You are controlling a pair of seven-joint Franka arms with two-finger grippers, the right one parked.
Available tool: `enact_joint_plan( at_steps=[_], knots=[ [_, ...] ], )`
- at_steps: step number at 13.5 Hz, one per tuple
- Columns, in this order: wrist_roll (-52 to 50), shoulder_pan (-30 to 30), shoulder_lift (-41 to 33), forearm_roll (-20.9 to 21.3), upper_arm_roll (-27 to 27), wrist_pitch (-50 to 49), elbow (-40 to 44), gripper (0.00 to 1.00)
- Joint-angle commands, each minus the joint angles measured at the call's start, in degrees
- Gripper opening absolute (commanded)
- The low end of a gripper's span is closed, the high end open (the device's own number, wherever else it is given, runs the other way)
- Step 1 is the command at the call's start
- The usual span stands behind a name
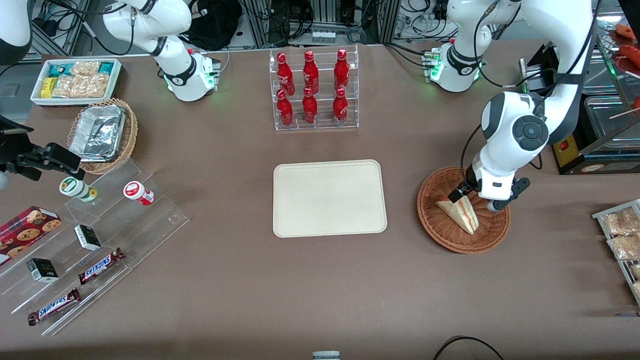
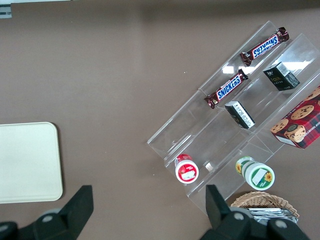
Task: Place sandwich from basket to tray
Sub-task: 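Lower the left gripper around the wrapped sandwich and close it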
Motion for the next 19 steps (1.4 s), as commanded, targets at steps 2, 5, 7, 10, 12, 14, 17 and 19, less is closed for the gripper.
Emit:
enact_joint_plan(
  at_steps=[2, 5, 7, 10, 12, 14, 17, 19],
  knots=[
    [2.1, -0.5, 1.7, 1.1, 0.5, 0.9, 1.1, 1.0],
    [2.2, -0.5, 2.1, 1.1, 0.5, 1.5, 2.5, 1.0],
    [2.2, -0.5, 3.0, 1.1, 0.5, 2.2, 2.5, 1.0],
    [2.2, -0.4, 5.3, 1.1, 0.5, 4.8, 2.5, 1.0],
    [2.2, -0.4, 6.4, 1.1, 0.6, 5.6, 2.5, 1.0],
    [2.2, -0.3, 6.9, 1.1, 0.7, 6.6, 2.5, 1.0],
    [2.2, -0.3, 8.1, 1.1, 0.8, 6.7, 3.0, 0.6],
    [2.3, -0.2, 8.2, 1.1, 0.9, 6.7, 3.0, 0.16]
  ],
)
